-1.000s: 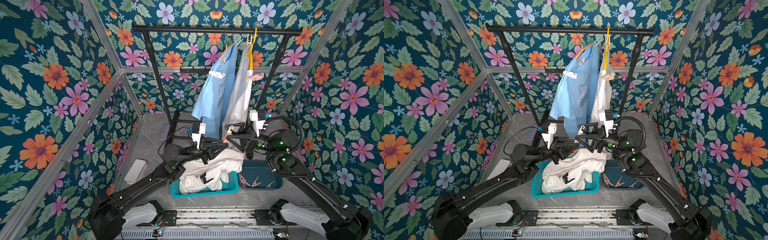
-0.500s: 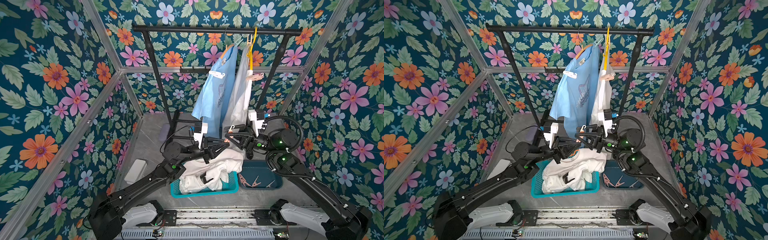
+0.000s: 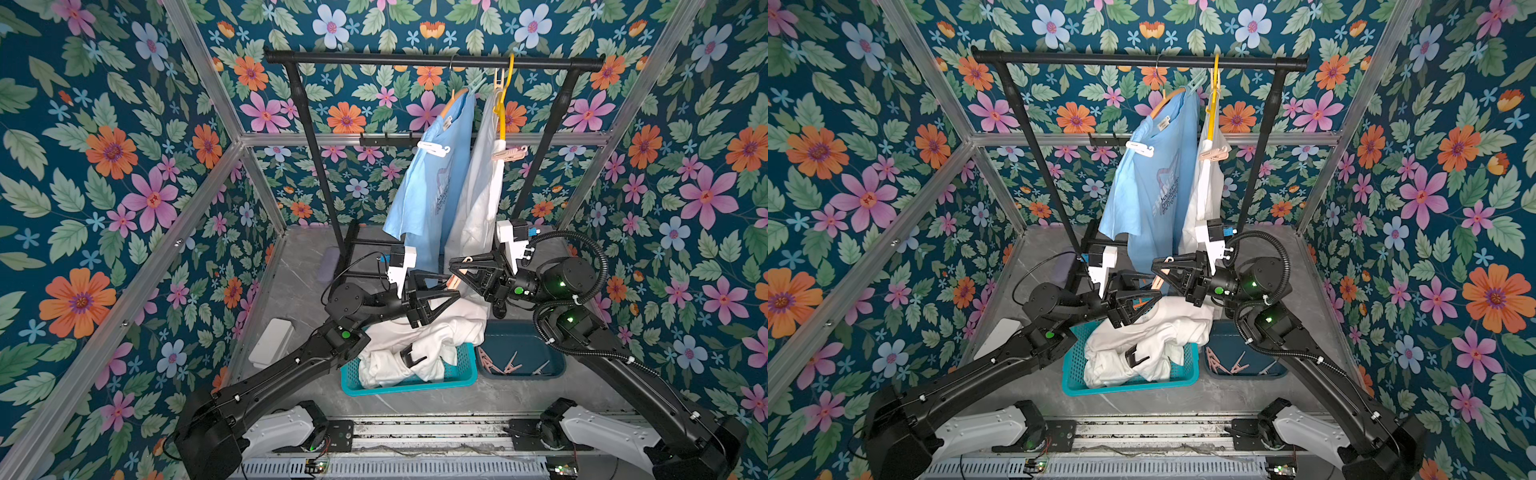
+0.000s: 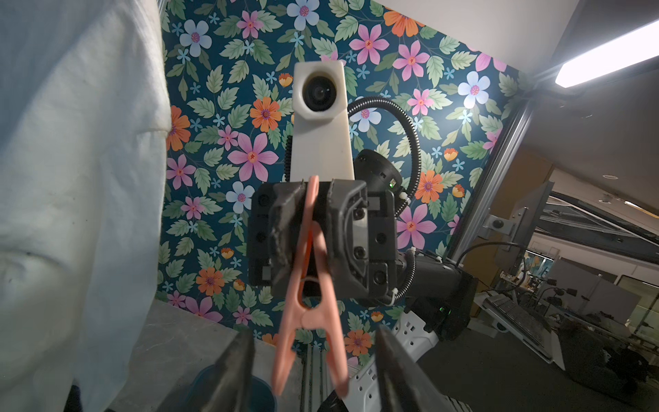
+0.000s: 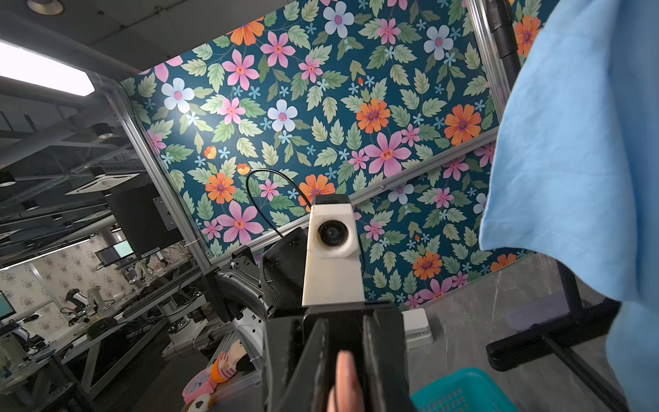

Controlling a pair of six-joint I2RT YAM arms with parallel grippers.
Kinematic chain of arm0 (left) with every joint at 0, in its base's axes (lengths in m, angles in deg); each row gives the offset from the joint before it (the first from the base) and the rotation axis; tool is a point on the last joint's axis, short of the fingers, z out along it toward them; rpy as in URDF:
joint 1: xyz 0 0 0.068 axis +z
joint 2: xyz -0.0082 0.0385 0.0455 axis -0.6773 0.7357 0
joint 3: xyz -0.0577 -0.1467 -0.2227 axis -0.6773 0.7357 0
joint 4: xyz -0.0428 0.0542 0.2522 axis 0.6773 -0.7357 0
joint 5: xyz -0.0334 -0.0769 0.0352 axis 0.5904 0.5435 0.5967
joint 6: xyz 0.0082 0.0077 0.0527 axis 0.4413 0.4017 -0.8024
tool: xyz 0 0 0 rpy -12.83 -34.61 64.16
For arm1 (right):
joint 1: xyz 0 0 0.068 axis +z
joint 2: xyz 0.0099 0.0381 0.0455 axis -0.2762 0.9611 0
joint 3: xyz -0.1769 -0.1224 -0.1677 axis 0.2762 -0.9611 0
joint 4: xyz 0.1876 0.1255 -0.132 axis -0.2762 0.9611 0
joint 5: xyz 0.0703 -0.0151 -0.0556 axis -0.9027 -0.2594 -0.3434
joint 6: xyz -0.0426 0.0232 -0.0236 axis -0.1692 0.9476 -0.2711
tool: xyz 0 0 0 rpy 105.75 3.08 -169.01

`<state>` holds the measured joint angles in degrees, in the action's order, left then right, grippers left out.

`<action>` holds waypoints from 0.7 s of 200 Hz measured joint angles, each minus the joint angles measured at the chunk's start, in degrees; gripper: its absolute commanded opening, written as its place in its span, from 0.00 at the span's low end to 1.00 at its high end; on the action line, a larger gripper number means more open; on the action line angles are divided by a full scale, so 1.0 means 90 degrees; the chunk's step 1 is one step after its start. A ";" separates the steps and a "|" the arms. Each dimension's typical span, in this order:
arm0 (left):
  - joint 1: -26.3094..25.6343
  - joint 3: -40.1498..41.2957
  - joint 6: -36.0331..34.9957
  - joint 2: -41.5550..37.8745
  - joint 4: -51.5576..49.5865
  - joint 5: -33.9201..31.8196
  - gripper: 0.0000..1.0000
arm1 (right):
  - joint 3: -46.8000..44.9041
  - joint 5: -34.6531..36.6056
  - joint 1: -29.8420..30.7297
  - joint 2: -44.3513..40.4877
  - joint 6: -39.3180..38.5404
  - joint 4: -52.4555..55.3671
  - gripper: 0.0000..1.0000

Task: Use clothespins to secure the t-shirt on both sides of the hanger
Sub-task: Open the clothespin.

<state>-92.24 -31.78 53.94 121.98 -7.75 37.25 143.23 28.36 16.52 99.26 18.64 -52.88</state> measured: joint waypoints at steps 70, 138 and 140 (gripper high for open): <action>0.0000 -0.0272 -0.1848 -0.1450 -0.2888 -0.1120 0.99 | -0.0080 0.0789 0.0000 -0.0556 -0.0945 0.1326 0.00; 0.0262 -0.1093 -0.4923 -0.0510 -0.7414 -0.2929 0.82 | -0.0403 0.2047 0.0000 -0.1950 -0.2594 0.3813 0.00; 0.0308 -0.1083 -0.4988 -0.0481 -0.7507 -0.2977 0.81 | -0.0415 0.2069 0.0000 -0.1982 -0.2616 0.3871 0.00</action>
<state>-89.46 -41.53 9.04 117.65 -75.31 10.46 139.49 46.98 16.52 81.42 -4.90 -18.04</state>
